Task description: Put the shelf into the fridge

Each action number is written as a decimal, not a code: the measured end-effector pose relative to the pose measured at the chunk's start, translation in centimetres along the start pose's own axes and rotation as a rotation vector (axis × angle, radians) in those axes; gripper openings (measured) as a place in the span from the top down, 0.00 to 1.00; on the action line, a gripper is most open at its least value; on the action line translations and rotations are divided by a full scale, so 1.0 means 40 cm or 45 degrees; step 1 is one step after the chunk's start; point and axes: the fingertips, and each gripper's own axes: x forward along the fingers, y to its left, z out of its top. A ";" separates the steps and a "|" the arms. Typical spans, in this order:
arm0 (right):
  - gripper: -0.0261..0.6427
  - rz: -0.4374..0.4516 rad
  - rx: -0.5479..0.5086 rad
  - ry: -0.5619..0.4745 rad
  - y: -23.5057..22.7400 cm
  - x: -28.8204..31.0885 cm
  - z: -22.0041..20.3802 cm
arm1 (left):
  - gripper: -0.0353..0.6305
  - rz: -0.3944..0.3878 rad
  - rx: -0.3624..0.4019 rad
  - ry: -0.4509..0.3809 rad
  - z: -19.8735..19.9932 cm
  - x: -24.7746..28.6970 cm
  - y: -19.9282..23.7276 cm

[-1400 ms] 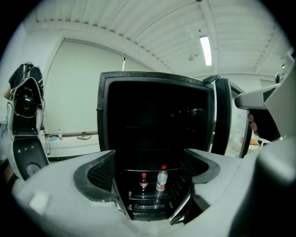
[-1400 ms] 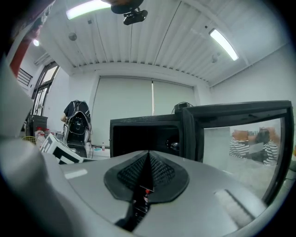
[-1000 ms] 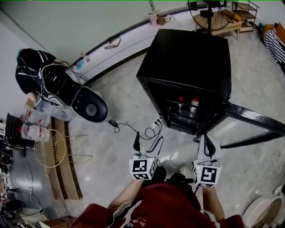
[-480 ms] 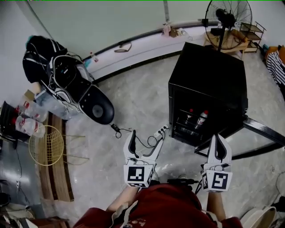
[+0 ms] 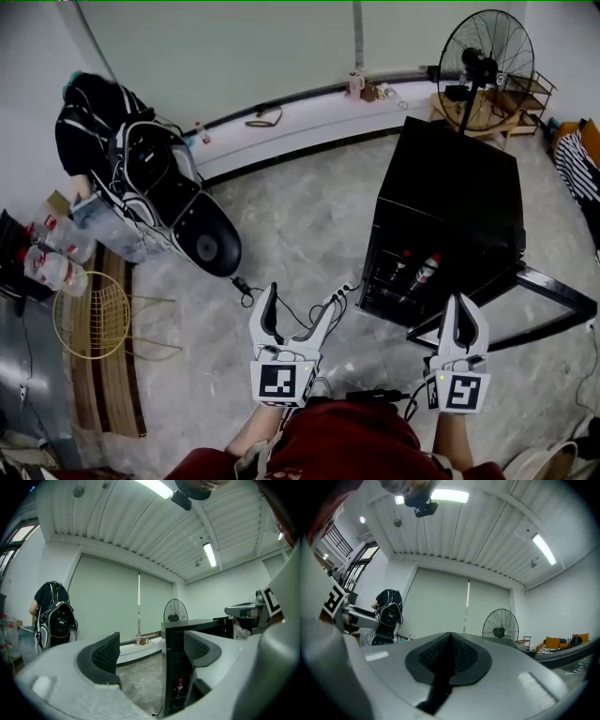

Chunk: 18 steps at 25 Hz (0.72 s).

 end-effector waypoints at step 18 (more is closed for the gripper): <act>0.96 -0.019 0.026 -0.004 0.027 -0.009 0.010 | 0.94 0.052 0.080 -0.112 0.054 -0.052 0.040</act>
